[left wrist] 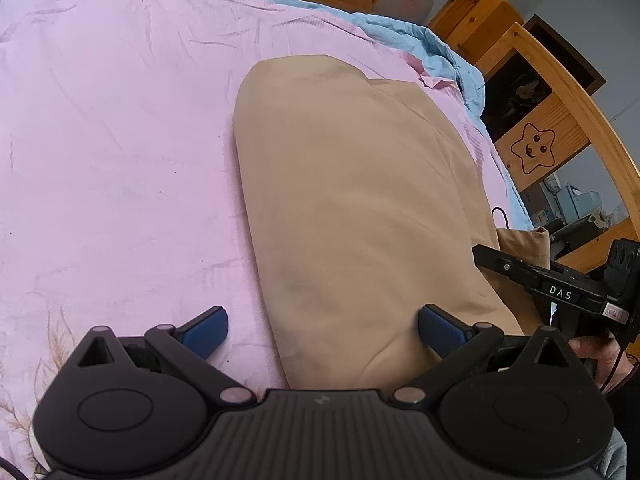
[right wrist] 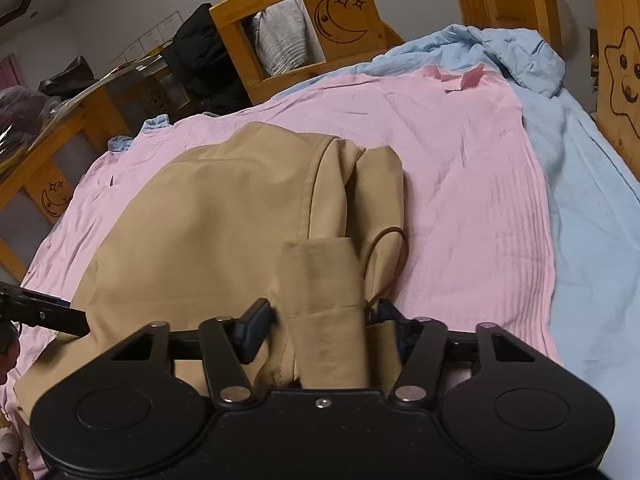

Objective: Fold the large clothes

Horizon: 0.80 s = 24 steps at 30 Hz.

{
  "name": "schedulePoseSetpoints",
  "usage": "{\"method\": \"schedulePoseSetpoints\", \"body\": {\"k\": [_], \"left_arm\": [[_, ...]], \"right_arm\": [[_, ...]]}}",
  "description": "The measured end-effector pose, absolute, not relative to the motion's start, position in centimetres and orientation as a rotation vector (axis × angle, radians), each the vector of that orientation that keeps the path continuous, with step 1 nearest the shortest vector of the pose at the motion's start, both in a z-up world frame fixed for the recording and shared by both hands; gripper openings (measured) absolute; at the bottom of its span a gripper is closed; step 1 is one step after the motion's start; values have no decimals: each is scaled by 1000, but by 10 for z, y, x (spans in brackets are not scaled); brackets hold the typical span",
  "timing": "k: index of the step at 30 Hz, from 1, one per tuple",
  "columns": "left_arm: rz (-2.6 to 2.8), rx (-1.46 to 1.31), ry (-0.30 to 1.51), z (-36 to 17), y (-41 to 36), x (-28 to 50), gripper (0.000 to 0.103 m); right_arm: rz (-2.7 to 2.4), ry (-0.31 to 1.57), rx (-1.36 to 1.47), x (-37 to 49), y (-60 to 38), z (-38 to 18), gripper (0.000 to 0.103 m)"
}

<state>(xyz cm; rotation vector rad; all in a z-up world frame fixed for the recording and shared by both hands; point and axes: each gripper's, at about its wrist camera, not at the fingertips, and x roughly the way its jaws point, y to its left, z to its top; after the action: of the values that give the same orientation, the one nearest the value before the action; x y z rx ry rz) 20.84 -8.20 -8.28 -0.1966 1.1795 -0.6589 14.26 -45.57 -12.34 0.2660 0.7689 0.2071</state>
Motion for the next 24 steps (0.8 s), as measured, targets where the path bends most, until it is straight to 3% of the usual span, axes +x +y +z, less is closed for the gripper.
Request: {"method": "schedulePoseSetpoints", "body": {"k": [22, 24], "left_arm": [[-726, -294, 1257, -104, -79, 228, 103], [-713, -294, 1267, -102, -84, 228, 99]], "right_arm": [[173, 744, 261, 138, -452, -122, 46], [166, 744, 270, 138, -452, -122, 45]]}}
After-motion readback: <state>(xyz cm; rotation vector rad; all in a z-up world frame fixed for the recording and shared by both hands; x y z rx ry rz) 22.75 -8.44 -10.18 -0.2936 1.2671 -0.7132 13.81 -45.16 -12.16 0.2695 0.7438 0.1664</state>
